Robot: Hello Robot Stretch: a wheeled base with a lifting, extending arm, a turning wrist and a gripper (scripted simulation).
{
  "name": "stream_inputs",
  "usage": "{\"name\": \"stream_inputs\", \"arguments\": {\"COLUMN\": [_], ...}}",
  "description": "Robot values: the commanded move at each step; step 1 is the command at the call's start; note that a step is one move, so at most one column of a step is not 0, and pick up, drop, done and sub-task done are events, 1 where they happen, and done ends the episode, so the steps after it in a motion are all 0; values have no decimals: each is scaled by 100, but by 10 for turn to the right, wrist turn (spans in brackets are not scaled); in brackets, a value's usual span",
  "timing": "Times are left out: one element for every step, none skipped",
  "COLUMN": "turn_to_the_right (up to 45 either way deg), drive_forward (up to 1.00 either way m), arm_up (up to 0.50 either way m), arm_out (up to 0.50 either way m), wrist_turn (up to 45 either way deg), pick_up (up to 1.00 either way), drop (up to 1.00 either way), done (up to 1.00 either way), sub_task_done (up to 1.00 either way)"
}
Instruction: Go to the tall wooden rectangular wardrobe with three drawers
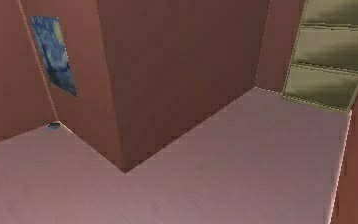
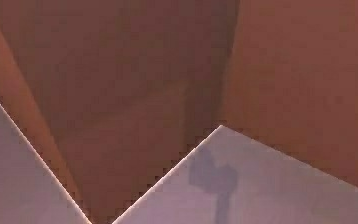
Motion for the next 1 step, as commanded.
{"name": "stream_inputs", "arguments": {"turn_to_the_right": [0], "drive_forward": [75], "arm_up": [0], "arm_out": [0], "wrist_turn": [0], "pick_up": [0], "drop": [0], "done": [0], "sub_task_done": [0]}}
